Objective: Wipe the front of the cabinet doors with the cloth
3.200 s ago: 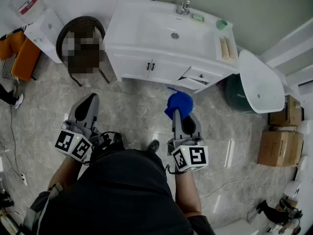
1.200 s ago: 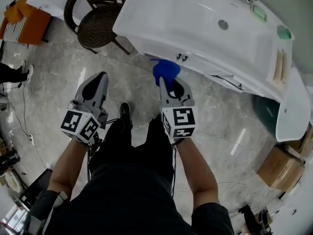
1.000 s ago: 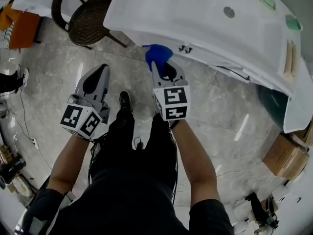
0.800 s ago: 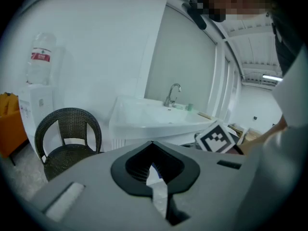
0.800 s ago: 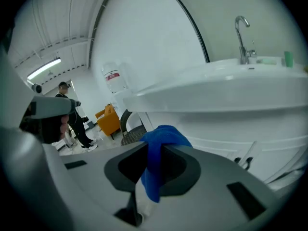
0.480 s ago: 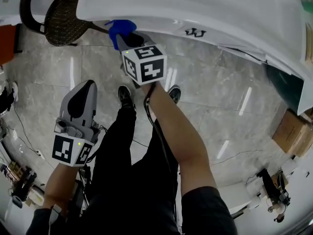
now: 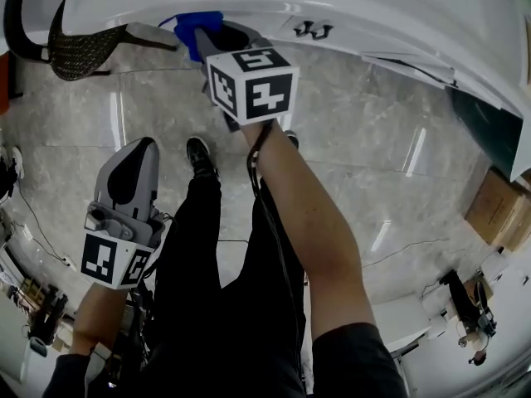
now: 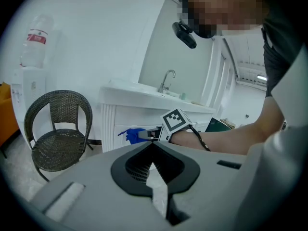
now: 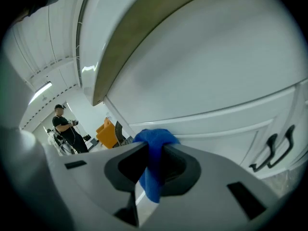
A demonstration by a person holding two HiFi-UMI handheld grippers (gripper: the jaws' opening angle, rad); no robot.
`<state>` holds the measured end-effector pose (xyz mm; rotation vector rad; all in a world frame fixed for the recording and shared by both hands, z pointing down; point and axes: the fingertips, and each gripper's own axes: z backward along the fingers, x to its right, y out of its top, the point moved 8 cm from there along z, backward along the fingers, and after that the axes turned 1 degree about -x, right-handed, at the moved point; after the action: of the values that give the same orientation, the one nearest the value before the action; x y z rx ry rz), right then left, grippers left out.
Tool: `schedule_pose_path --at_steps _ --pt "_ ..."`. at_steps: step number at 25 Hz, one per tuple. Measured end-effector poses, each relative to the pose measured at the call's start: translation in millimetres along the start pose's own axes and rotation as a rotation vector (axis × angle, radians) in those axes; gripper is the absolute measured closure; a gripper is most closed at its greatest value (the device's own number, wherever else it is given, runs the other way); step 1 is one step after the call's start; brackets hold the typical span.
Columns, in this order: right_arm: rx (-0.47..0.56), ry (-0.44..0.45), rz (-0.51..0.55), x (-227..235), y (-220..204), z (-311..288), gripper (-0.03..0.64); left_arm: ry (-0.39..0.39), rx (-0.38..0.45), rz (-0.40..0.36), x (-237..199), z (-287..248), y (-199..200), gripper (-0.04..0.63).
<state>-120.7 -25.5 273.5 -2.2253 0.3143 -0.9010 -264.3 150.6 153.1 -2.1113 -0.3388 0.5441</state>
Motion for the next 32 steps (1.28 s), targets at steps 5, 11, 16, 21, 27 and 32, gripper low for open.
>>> schedule_pose_path --at_steps 5,11,16,21,27,32 --pt "-0.007 -0.049 0.01 52 2 44 0.558 -0.023 0.009 0.022 39 -31 -6 0.597" --pt "-0.012 -0.102 0.015 93 8 88 0.558 -0.056 0.018 0.051 85 -56 -6 0.597" --pt "0.015 -0.15 -0.012 114 5 114 0.558 -0.069 0.035 0.069 104 -65 -8 0.597" --pt "0.069 -0.241 -0.066 107 -7 119 0.56 -0.065 0.031 0.07 85 -55 -17 0.597" --pt "0.038 -0.169 -0.045 36 -32 58 0.558 -0.024 0.025 0.054 27 -15 -27 0.597" --pt "-0.013 -0.079 -0.035 -27 -46 -18 0.56 0.019 0.032 0.062 -21 18 -30 0.597"
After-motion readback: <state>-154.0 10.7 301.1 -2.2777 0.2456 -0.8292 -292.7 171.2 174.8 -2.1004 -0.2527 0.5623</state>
